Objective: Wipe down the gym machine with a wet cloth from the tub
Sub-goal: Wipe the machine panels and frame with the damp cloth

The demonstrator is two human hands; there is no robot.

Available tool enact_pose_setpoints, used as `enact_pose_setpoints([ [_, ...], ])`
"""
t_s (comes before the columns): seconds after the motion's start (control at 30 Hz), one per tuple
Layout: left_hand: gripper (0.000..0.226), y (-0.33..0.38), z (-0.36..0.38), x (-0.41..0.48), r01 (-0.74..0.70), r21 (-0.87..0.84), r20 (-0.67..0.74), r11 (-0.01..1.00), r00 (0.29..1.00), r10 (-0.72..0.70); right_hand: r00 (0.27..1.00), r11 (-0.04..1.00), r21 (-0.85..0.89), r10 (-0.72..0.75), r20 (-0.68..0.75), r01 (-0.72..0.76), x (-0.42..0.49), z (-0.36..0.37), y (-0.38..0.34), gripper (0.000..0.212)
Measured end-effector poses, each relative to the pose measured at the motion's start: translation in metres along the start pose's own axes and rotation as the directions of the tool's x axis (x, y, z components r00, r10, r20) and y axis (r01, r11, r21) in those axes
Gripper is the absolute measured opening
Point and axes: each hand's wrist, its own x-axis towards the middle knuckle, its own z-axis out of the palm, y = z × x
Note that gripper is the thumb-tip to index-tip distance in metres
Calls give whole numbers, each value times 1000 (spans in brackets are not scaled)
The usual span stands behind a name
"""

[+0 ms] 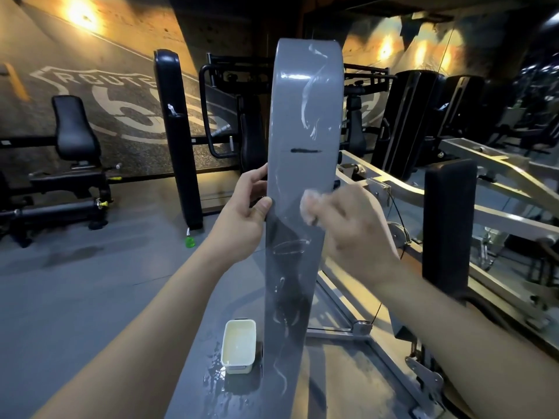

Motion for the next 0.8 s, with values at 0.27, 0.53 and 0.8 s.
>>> enact_pose_setpoints([
  [0.27,33,9,-7,-6,47,45,-75,998,996,-44,995,995,-57,-81,53,84,13,-5,2,30],
  [0.53,23,14,-5,-50,188,162,-248,969,958,-144,982,982,126,119,150,-138,-38,14,-27,10],
  [0.8,35,26,10,-103,169,37,38,985,985,-170,772,413,655,406,489,-633,-50,-13,-46,18],
])
